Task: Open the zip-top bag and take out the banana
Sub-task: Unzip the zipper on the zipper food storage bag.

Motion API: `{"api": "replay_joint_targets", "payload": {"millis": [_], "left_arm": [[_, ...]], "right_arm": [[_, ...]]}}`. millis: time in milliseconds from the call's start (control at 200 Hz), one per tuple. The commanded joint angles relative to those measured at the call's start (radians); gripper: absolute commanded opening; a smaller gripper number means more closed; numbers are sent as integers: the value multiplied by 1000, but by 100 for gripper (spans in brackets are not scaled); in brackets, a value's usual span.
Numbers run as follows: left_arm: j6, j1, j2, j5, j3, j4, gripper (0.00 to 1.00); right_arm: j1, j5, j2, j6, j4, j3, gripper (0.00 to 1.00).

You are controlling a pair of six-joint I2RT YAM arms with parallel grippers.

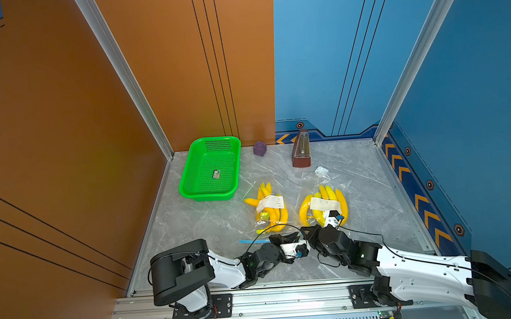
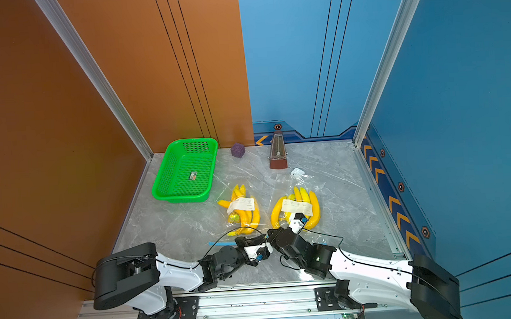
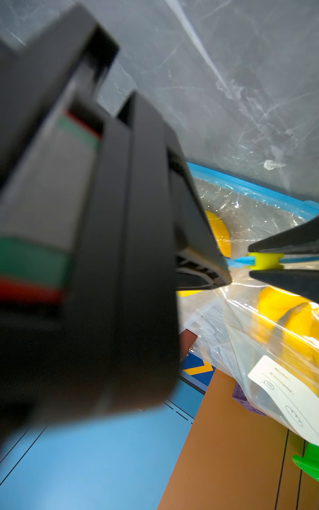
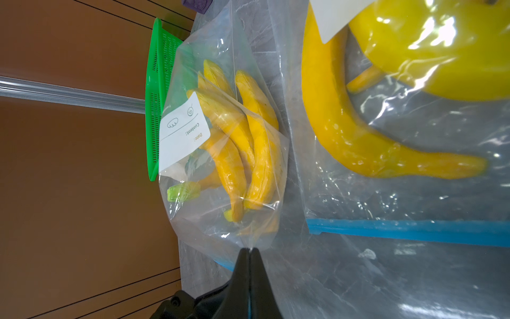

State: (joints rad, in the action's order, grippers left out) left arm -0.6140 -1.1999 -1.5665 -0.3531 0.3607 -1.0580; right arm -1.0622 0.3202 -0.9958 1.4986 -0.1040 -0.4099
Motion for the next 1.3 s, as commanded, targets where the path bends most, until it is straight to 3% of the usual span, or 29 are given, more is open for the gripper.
{"api": "replay_joint_targets", "payload": {"millis": [0,751,1296], "left_arm": [[3,1,-9,-69,-12,59,10],[78,-17,53,-156,-87,61,10],[194,-84,13,-294,-134,62,10]], "right_arm": [[-19,20,41,-17,-3,0,0],[8,54,119,-34,96,7,0],[166,-91,123,-91,95,11,0]]}}
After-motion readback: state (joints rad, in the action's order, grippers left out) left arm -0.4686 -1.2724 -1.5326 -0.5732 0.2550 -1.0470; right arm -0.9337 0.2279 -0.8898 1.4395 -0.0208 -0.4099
